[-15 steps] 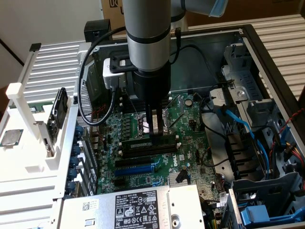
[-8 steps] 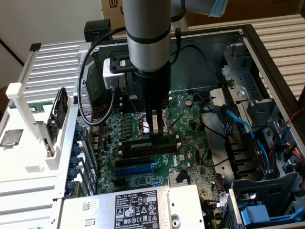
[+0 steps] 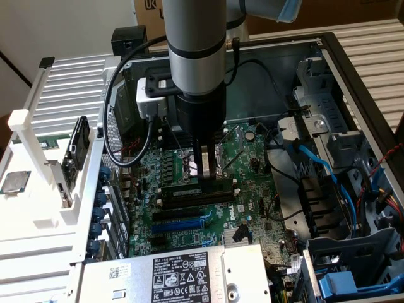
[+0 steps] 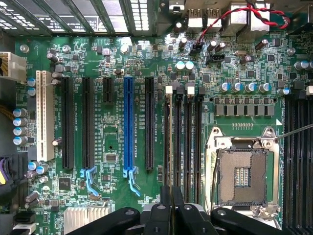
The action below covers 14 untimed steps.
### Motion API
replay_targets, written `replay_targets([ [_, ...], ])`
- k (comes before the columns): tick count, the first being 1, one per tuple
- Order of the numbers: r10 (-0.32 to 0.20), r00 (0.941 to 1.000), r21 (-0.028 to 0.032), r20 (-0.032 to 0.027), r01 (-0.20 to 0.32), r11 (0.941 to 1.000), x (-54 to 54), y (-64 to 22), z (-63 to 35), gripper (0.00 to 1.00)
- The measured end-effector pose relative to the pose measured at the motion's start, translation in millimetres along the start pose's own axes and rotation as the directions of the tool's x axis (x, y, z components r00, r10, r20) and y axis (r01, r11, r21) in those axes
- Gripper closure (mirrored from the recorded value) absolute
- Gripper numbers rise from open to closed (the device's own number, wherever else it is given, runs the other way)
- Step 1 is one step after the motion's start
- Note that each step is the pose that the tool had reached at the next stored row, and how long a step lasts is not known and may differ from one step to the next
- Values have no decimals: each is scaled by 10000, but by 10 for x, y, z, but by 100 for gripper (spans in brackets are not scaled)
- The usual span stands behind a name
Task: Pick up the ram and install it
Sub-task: 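Insert the ram into the slot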
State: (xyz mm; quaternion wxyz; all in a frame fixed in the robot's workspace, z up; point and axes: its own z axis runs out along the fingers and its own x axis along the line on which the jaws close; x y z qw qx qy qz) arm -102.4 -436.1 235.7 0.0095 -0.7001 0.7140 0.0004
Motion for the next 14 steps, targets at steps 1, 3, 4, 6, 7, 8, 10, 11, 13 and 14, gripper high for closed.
replay_targets([
  [1, 0, 10000, 0, -1, 0, 10000, 0, 0, 0, 88],
  [3, 0, 10000, 1, 1, 0, 10000, 1, 0, 1, 88],
  [4, 0, 10000, 1, 2, 0, 10000, 6, 0, 2, 88],
  [6, 0, 10000, 1, 2, 0, 10000, 7, 0, 2, 88],
  [7, 0, 10000, 0, 0, 0, 10000, 7, 0, 2, 88],
  [8, 1, 10000, 0, -1, -1, 10000, 7, 0, 2, 88],
  [10, 0, 10000, -1, -2, 0, 10000, 7, -3, 3, 88],
  [11, 0, 10000, -1, -1, 0, 10000, 7, -5, 6, 88],
  [13, 0, 10000, -2, -1, 0, 10000, 4, -8, 11, 88],
  [14, 0, 10000, -2, -1, 0, 10000, 4, -9, 11, 88],
])
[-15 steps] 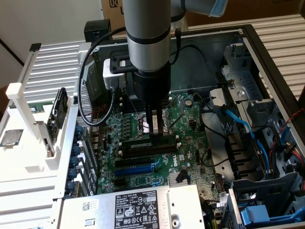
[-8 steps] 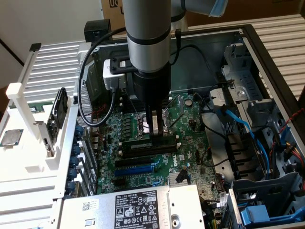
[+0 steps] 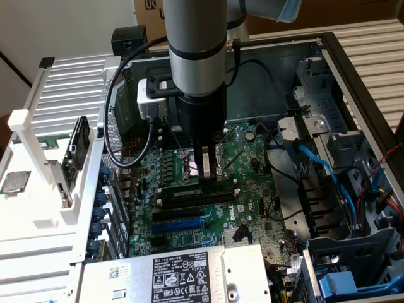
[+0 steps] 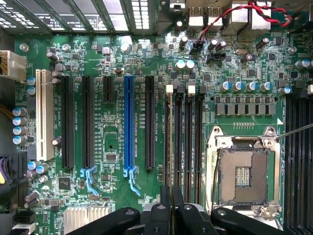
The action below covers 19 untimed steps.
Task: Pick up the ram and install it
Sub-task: 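Insert the ram into the slot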
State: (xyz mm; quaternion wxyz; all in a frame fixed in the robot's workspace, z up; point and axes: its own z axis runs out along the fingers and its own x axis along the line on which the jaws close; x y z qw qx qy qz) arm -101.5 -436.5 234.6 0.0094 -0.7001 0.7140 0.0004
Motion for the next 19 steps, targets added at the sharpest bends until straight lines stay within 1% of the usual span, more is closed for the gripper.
replay_targets([
  [19, 0, 10000, 0, 0, 0, 10000, -8, 7, 15, 88],
])
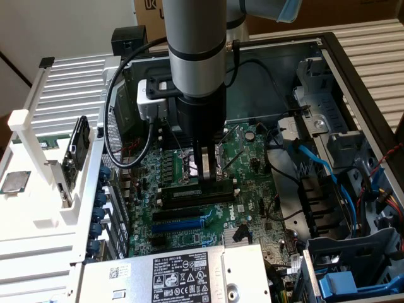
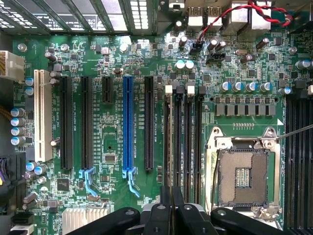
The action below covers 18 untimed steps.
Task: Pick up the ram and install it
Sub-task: 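Insert the ram into the slot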
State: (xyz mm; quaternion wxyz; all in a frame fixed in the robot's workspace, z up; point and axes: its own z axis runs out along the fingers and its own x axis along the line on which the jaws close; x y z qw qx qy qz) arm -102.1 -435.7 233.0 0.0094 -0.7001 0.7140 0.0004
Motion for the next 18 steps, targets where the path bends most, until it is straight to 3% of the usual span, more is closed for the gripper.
replay_targets([
  [18, -1, 10000, 0, -8, 1, 10000, 0, 0, 16, 88],
])
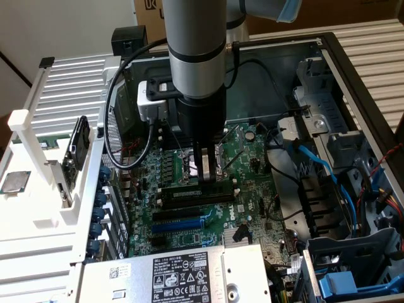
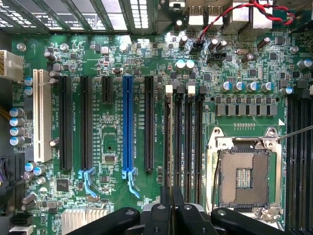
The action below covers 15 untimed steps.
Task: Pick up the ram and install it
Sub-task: 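Insert the ram into the slot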
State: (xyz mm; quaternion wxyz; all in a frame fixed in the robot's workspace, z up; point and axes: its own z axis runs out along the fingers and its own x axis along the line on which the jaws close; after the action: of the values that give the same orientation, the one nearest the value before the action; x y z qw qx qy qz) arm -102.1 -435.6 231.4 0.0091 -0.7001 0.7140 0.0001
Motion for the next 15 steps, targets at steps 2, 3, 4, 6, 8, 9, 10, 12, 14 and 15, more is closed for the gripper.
replay_targets([
  [2, 0, 10000, 1, 0, 0, 10000, 0, 0, 0, 88],
  [3, -1, 10000, 1, -2, 1, 10000, 0, 0, 0, 88],
  [4, -1, 10000, 1, -4, 1, 10000, 0, 0, 0, 88],
  [6, -7, 10000, 0, -6, 7, 10000, 0, 0, 0, 88],
  [8, -19, 10000, 1, -6, 19, 10000, -1, 0, -3, 88],
  [9, -25, 10000, 0, -6, 25, 10000, -1, -1, -7, 88],
  [10, -31, 10000, 0, -5, 31, 10000, 0, -3, -7, 88],
  [12, -41, 10000, 0, -5, 41, 10000, 0, -5, -7, 88],
  [14, -50, 10000, 0, -9, 50, 10000, 0, -6, -7, 88],
  [15, -54, 10000, 0, -13, 54, 10000, 0, -6, -7, 88],
])
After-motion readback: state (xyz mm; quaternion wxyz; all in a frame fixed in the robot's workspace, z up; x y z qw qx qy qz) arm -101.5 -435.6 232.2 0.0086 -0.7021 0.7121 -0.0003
